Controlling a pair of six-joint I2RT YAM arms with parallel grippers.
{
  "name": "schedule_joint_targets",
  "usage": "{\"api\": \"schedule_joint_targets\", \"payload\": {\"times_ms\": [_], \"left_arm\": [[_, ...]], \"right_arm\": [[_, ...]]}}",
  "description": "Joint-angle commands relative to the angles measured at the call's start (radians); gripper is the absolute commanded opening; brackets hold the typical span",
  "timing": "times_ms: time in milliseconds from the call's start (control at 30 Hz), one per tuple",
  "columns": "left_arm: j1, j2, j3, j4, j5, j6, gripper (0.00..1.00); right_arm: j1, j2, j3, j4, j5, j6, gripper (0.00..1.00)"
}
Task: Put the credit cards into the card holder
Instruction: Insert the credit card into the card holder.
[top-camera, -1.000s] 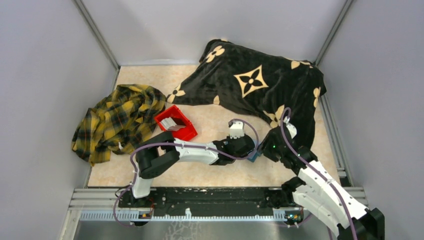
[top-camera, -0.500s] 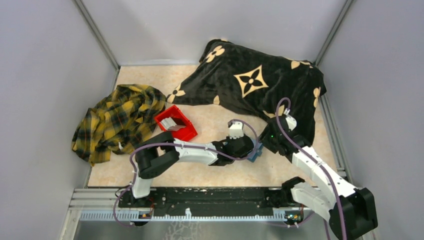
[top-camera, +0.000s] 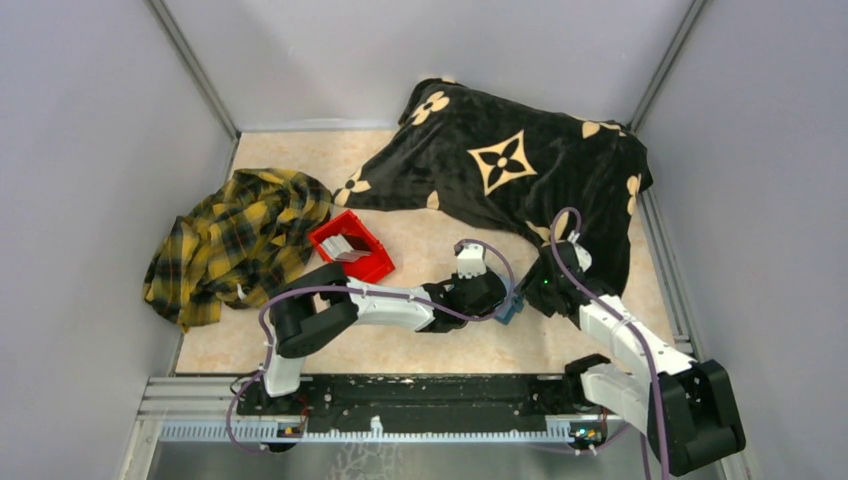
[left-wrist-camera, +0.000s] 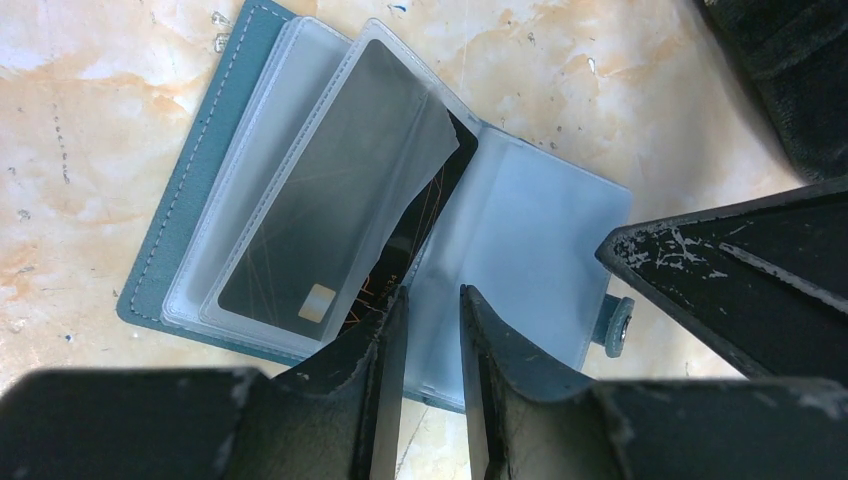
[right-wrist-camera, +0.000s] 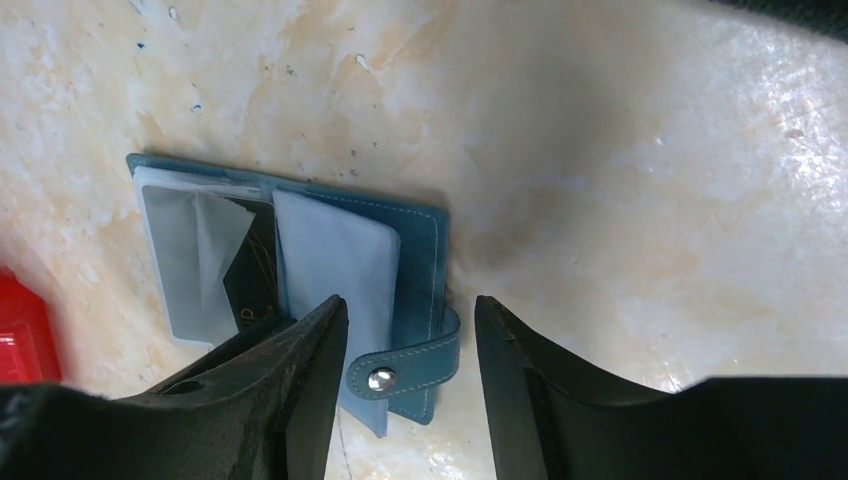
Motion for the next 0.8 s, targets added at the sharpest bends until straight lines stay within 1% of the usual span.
{"api": "schedule_joint_targets", "payload": {"times_ms": [0, 500, 633, 767], "left_arm": [[-0.003, 0.123, -0.081, -0.200, 0.126, -0.006, 0.34], [-0.003, 0.132, -0.073, -0.200, 0.132, 0.001, 0.33], [-0.002, 0.135, -0.072, -0.204, 0.134, 0.004, 0.34], [-0.003, 0.144, -0.071, -0.204, 0.142, 0.003, 0.34]], "right_arm": [[-0.023, 0.008, -0.027, 0.081, -0.021, -0.011, 0.51], [-0.057, 0.086, -0.149, 0.233, -0.089, -0.006, 0.51], [-0.057, 0.076, -0.212, 0.323, -0.135, 0.030, 0.51], [-0.056, 0.037, -0.296, 0.457, -0.199, 0.060, 0.51]]}}
